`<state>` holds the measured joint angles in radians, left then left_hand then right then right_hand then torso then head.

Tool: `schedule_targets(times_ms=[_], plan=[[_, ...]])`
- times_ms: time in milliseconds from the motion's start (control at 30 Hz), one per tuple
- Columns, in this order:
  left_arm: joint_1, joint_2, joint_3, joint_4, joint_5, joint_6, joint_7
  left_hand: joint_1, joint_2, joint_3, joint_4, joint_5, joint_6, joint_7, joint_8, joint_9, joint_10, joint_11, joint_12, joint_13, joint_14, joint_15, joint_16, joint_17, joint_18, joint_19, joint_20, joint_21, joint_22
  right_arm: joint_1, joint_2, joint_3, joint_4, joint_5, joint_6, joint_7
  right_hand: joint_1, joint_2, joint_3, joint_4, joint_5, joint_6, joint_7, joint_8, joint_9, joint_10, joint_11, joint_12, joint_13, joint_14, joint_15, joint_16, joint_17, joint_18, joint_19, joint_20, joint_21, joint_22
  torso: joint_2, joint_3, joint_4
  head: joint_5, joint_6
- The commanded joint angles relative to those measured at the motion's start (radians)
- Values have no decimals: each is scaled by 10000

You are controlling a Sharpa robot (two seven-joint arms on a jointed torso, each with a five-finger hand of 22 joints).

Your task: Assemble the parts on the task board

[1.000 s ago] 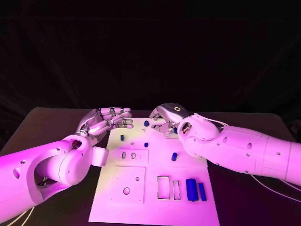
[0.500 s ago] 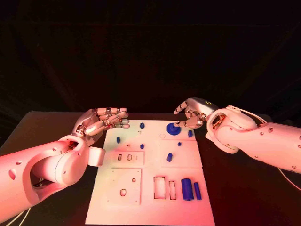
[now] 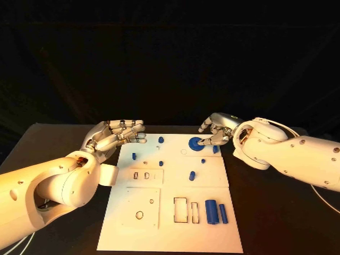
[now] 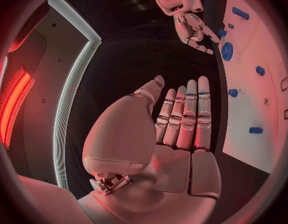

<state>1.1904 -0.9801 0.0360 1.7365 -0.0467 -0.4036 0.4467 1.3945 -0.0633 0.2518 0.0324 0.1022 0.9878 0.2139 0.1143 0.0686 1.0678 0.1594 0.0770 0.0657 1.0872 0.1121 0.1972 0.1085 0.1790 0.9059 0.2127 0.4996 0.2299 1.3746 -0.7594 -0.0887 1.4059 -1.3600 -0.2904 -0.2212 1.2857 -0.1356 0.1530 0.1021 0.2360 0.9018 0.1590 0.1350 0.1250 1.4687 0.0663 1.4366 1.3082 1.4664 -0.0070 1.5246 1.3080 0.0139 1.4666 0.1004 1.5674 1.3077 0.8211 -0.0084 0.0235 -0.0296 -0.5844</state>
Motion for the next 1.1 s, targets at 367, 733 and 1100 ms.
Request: schedule_targets(times_ms=[367,733,1100], plan=[[13,-15,8,30,-43,214,-49,-50,-4,33,-30,11,-16,52,-48,-8,11,51,-64,3,-50,53,-70,-15,-8,-91,-17,63,16,-72,393,-45,-351,-65,480,-284,167,8,-70,-10,51,-85,24,99,20,104,88,94,1364,884,81,87,1863,-139,1042,85,34,2631,36,16,29,133,-99],[14,2,8,19,-43,192,-50,-49,5,46,-38,12,-21,60,-58,-9,3,56,-75,2,-55,56,-82,-16,-7,-104,-15,72,21,-142,530,-66,-533,-174,665,-274,219,61,-63,-11,52,-45,20,165,40,131,87,150,1424,894,86,115,1915,-139,1042,95,34,2631,43,16,31,159,-139],[14,15,8,7,-43,188,-50,-47,7,58,-51,12,-31,65,-72,-10,-9,62,-88,1,-63,60,-96,-18,-7,-120,-12,83,27,-206,627,-83,-659,-208,722,-258,300,147,-31,-34,53,4,12,241,63,159,83,205,1484,904,87,145,1969,-139,1042,101,34,2631,47,9,33,119,-123]])
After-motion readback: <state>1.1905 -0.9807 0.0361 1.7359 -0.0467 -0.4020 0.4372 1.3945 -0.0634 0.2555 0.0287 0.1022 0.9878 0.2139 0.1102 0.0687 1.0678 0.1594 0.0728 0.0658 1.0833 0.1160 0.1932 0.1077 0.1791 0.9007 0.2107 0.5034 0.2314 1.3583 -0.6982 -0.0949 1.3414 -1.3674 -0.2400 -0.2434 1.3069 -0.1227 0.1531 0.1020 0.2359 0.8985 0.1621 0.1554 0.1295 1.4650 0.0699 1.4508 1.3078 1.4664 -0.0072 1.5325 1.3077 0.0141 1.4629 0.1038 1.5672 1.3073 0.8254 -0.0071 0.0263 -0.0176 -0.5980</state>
